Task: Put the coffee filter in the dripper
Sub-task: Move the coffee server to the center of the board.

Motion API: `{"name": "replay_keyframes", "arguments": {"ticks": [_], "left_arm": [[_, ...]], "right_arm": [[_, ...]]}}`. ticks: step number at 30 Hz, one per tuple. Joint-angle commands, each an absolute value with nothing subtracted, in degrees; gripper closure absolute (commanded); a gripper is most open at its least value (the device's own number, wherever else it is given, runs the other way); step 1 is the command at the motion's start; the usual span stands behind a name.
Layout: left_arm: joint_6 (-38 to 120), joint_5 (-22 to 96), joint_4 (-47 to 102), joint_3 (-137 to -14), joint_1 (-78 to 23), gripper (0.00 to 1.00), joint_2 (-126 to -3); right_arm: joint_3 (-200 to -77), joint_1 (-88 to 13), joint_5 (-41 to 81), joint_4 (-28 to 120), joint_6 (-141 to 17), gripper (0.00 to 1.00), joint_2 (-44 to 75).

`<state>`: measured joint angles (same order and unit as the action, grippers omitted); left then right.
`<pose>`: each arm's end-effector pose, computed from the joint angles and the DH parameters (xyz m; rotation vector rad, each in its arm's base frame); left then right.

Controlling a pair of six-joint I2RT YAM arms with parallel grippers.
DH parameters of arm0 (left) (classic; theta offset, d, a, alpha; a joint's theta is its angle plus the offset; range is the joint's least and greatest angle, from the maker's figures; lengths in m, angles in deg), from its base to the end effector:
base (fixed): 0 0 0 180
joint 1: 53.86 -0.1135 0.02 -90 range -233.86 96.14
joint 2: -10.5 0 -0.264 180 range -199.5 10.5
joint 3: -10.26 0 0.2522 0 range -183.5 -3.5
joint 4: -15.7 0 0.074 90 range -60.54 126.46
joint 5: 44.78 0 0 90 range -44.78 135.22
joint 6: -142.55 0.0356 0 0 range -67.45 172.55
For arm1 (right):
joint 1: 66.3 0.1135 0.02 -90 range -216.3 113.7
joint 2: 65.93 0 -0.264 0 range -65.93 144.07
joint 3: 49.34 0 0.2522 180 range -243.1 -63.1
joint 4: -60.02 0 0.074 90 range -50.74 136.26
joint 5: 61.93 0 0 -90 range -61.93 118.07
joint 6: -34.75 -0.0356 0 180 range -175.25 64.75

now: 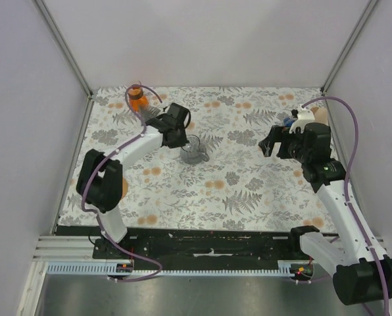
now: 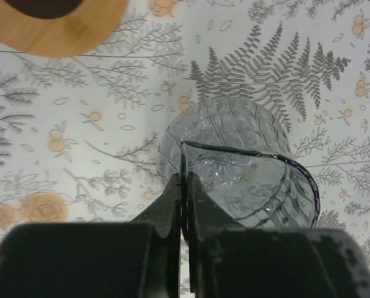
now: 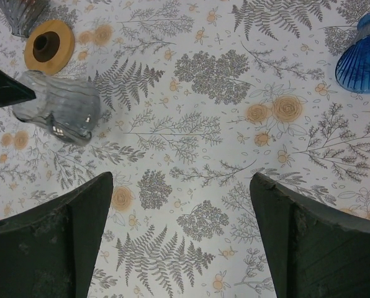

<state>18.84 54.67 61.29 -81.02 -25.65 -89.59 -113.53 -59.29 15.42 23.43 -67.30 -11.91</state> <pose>0.3367 -0.1740 0.2461 -0.1875 2.5107 -0.2373 0.2080 0.0334 0.3233 -0.0504 2.0465 0.4328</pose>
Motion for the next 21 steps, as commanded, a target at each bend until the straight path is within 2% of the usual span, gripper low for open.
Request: {"name": "replay_keyframes", "arguments": {"ticks": [1,7,12,16,19,21], "left_arm": [[11.2,66.1,60.3,-88.1,-19.5,0.98,-94.4],[7.6,66.0,61.0,-88.3,-18.9,0.98,-98.7],[7.4,59.3,60.8,-88.0,-18.9,0.95,-100.6],[9.0,57.6,61.8,-88.3,-18.9,0.66,-98.8],[11.9,62.3,62.0,-90.2,-19.1,0.4,-96.2],[14.9,64.5,62.4,-92.4,-19.5,0.33,-94.7]], "right_arm": [[-116.8,-58.1,17.0,21.8,-68.5,0.02,-11.2],[-116.9,-57.2,17.9,20.8,-68.7,0.02,-11.7],[-117.6,-57.0,18.0,19.8,-68.4,0.02,-11.8],[-118.1,-57.0,18.1,18.8,-68.3,0.02,-12.4],[-118.3,-57.0,18.0,18.8,-68.1,0.02,-12.8],[-118.8,-57.0,17.6,18.5,-67.8,0.02,-12.8]]}}
